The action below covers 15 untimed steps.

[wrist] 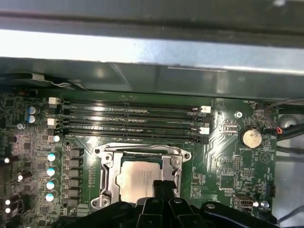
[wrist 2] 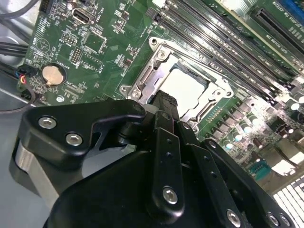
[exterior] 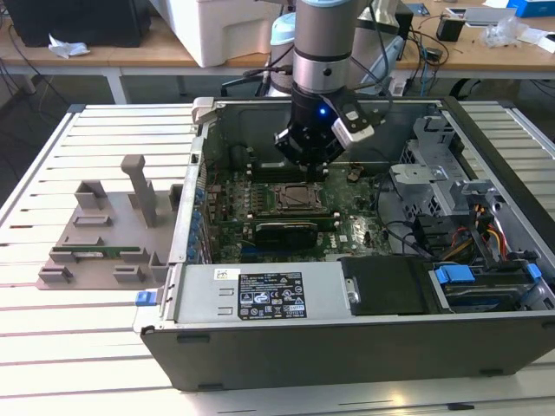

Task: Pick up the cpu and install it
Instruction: 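Install the first cpu locking lever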

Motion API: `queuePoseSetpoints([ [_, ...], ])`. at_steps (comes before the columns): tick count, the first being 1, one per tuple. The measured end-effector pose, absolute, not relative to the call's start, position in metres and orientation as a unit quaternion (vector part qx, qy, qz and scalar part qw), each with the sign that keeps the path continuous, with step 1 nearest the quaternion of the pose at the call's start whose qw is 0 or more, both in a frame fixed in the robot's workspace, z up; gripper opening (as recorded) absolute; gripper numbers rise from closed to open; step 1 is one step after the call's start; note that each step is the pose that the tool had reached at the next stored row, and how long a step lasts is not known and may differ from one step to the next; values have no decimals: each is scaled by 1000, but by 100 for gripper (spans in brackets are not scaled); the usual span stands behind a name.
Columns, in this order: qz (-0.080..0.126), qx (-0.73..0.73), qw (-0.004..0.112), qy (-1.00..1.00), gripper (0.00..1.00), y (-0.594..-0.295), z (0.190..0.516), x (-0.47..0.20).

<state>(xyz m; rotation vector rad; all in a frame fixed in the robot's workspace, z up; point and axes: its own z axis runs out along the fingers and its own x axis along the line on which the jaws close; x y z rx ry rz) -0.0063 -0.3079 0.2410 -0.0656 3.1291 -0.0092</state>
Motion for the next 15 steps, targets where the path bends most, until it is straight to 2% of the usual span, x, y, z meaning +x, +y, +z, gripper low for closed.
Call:
queuePoseSetpoints([
  [15,-3,-21,6,1000,11,-308,270,-6],
])
